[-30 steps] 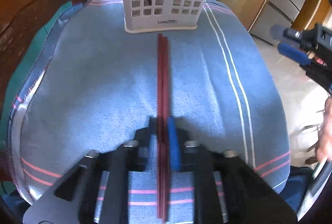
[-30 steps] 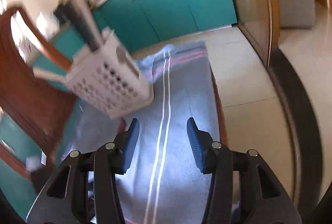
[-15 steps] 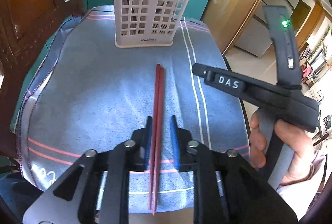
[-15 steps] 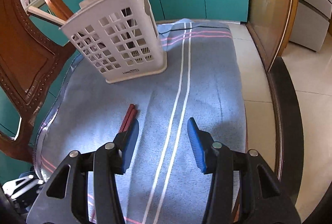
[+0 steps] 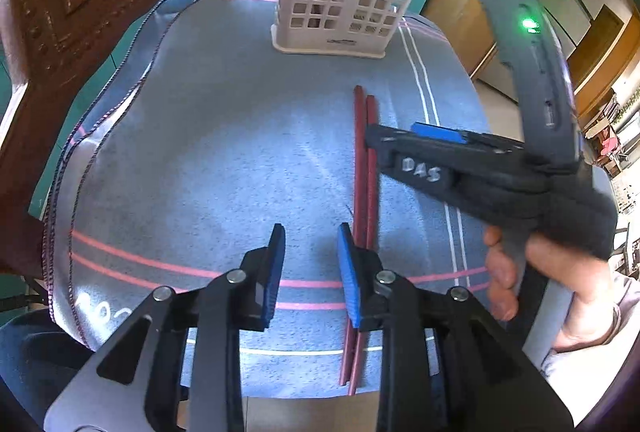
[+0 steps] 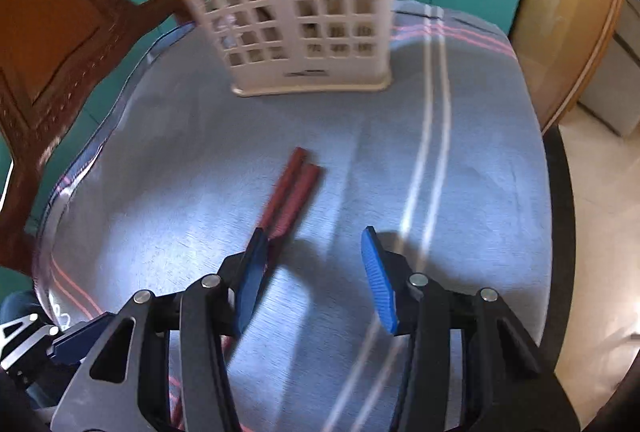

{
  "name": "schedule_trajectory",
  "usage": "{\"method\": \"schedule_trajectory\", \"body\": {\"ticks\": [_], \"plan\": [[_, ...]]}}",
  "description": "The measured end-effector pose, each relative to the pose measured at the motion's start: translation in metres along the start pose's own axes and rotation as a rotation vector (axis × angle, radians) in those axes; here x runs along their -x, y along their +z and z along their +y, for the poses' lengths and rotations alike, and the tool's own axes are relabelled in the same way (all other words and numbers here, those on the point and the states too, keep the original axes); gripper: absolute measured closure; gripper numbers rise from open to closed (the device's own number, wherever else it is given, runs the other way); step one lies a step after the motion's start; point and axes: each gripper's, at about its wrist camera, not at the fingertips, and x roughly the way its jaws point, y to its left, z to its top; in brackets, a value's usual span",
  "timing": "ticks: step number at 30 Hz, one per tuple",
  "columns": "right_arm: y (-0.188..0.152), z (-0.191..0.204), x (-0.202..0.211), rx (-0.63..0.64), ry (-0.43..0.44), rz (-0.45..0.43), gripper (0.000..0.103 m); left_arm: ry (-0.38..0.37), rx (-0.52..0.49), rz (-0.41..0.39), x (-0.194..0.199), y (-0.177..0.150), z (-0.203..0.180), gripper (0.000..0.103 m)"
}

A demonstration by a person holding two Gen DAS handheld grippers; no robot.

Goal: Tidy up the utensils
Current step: 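Close the right tool on a red chopstick while the left tool lowers to the other red one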

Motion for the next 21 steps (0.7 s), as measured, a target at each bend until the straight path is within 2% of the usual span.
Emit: {"method": "schedule_trajectory", "body": {"ticks": [3,5,6,7,12,17,21], "plan": [[-0.001,0.015,-0.004,0.068,-0.081,-0.004,0.054,0.000,-0.002,0.000,0.002,-0.001,0.002,0.074],[0.000,0.016,-0.005,0.070,-0.087,0.003,0.055,0.002,-0.005,-0.001,0.002,-0.002,0.003,0.073],[0.001,0.015,-0.004,0.073,-0.079,0.005,0.065,0.003,-0.007,-0.003,0.004,-0.002,0.003,0.072],[0.002,0.015,-0.004,0.079,-0.077,0.007,0.083,0.004,-0.009,-0.005,0.005,-0.003,0.004,0.072],[0.001,0.003,0.003,0.084,-0.081,0.004,0.096,0.006,-0.009,-0.009,0.010,-0.005,0.006,0.071],[0.001,-0.026,0.019,0.012,-0.029,-0.023,0.096,0.011,-0.008,-0.003,0.008,-0.006,0.008,0.069],[0.000,-0.038,0.011,-0.047,-0.044,0.002,0.096,0.012,-0.023,0.002,0.001,-0.001,0.002,0.065]]}}
